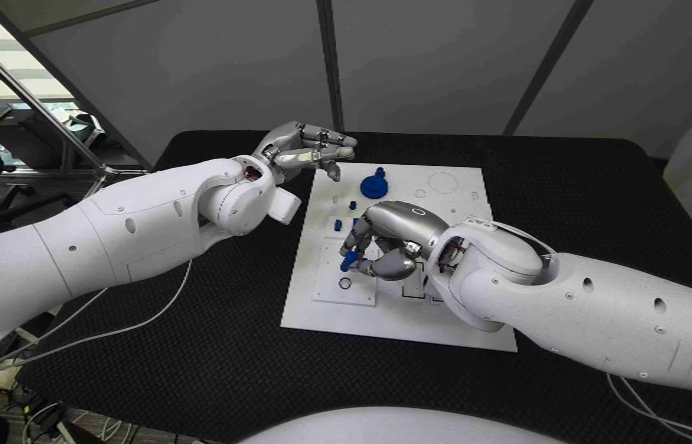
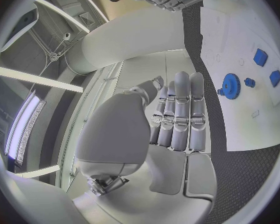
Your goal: Assemble the parts on the task board
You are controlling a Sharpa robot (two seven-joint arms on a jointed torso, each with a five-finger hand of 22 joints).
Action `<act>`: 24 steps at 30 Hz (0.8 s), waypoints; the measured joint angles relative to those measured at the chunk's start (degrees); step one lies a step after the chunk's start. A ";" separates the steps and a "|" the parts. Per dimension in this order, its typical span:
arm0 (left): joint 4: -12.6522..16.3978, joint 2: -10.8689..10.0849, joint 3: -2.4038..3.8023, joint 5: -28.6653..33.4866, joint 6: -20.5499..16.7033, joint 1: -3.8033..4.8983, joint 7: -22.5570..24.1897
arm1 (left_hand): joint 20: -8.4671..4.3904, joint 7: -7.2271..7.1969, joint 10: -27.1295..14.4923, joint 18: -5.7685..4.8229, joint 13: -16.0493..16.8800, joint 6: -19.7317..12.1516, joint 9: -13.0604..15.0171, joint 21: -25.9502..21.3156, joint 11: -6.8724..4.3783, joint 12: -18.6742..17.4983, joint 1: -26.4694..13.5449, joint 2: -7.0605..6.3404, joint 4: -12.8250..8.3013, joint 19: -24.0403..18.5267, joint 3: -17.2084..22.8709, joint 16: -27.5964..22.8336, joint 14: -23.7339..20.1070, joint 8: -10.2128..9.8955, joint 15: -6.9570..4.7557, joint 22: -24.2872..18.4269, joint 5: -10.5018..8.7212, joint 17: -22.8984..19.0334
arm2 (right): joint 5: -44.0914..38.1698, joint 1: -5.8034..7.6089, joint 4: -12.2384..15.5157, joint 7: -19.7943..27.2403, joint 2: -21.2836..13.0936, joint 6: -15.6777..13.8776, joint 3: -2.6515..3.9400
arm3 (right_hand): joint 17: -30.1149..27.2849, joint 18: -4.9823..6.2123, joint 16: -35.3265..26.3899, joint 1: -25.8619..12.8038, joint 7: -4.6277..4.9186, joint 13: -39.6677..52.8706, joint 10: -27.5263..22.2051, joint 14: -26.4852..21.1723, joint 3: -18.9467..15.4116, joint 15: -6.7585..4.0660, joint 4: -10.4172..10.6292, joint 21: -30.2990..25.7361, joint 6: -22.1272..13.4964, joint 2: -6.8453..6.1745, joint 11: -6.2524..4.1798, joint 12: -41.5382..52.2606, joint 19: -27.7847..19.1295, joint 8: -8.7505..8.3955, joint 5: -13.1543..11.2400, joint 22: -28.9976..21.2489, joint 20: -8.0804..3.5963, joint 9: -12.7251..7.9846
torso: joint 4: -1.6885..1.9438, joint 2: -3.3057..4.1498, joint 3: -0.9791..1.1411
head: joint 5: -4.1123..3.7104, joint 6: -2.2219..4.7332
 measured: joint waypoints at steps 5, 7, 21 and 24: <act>-0.01 0.09 0.00 0.00 0.00 0.01 0.03 | 0.00 0.00 0.00 0.00 0.00 0.00 0.00 0.00 0.00 0.00 0.00 0.00 0.00 0.00 0.00 0.00 0.00 0.00 0.00 0.00 0.00 0.00 | -0.63 -0.31 -1.42 0.63 1.10 0.48 -0.78 | -0.18 0.00 0.00 0.00 -0.01 0.00 0.00 0.00 0.00 0.00 0.00 0.00 -0.02 0.00 0.00 0.00 0.00 -0.16 0.00 0.00 0.00 0.01 | -0.07 0.00 0.00 | 0.54 -0.26; -0.02 0.12 0.01 0.00 0.00 0.01 0.04 | 0.00 0.00 0.00 0.00 0.00 0.00 0.00 0.00 0.00 0.00 0.00 0.00 0.00 0.00 0.00 0.00 0.00 0.00 0.00 0.00 0.00 0.00 | -0.92 -0.38 -1.83 0.80 1.50 0.73 -0.91 | -0.18 0.00 0.00 0.00 -0.01 0.00 0.00 0.00 0.00 0.00 0.00 0.00 -0.03 0.00 0.00 0.00 0.00 -0.18 0.00 0.00 0.00 0.01 | -0.07 0.00 0.02 | 0.72 -0.30; -0.09 0.20 0.01 0.00 0.05 0.01 0.06 | 0.00 0.00 0.00 0.00 -0.01 0.00 -0.01 0.00 0.00 0.00 0.00 0.00 0.00 0.00 0.00 0.00 0.00 0.00 0.00 0.01 0.00 0.01 | -2.81 -0.62 -3.61 0.95 2.73 3.74 -1.25 | -0.17 0.01 -0.01 -0.24 0.00 -0.06 0.00 0.00 0.01 0.00 0.30 0.00 -0.21 0.23 0.00 -0.22 0.00 -0.51 -0.09 0.00 0.00 0.03 | -0.07 0.03 0.03 | 1.10 -0.74; -0.08 0.20 0.01 0.00 0.06 0.01 0.06 | 0.00 0.00 0.00 0.00 -0.01 0.00 -0.01 0.00 0.00 0.00 0.00 0.00 0.00 0.00 0.00 0.00 0.00 0.00 0.00 0.01 0.00 0.01 | -3.20 -0.63 -3.74 0.81 2.89 4.45 -1.26 | -0.19 0.01 -0.01 -0.25 0.02 -0.06 0.00 0.00 0.01 0.00 0.30 0.00 -0.37 0.23 0.00 -0.22 0.00 -0.33 -0.10 0.00 0.00 0.02 | -0.07 0.03 0.03 | 1.10 -0.76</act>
